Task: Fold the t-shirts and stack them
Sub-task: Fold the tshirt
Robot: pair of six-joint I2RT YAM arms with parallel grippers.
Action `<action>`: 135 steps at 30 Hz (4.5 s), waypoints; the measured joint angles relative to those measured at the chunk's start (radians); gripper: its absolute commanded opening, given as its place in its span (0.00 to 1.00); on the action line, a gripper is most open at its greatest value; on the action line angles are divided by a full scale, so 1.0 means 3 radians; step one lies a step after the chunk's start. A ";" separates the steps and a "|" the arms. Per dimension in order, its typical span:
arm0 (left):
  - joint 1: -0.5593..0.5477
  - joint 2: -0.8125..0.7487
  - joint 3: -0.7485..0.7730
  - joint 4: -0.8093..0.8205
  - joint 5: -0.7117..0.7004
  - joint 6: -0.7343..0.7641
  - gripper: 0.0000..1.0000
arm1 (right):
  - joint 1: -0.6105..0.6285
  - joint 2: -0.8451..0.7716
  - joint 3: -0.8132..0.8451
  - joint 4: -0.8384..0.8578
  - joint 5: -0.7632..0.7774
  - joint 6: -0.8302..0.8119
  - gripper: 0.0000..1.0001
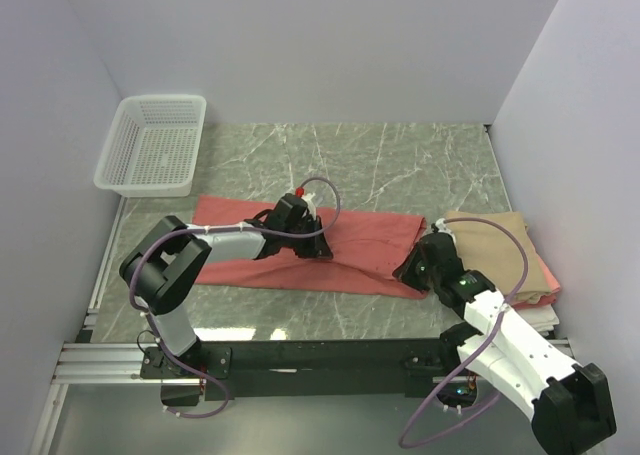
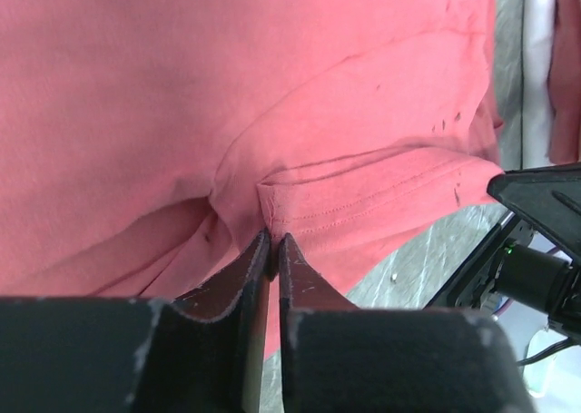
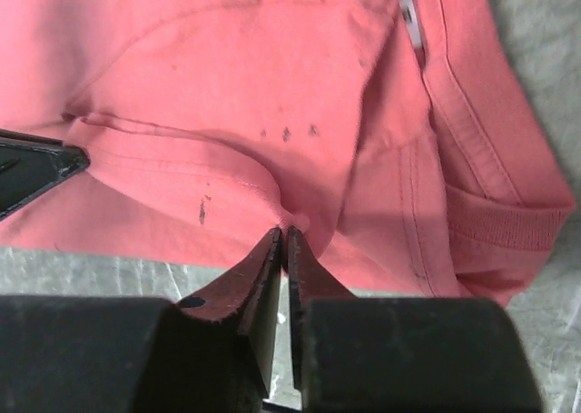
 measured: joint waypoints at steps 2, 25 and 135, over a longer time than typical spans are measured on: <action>-0.0003 0.0000 -0.0038 0.0024 0.0011 0.0001 0.18 | 0.0027 -0.0011 -0.0047 -0.0015 -0.0005 0.0032 0.21; -0.0015 -0.0514 0.0310 -0.0510 -0.0356 0.0039 0.14 | 0.0079 0.0134 0.0501 -0.0280 0.0075 0.0153 0.26; 0.0384 -0.1129 -0.0596 -0.1368 -0.1640 -0.0079 0.29 | 0.0505 0.2319 0.1808 -0.0112 0.0744 0.0390 0.33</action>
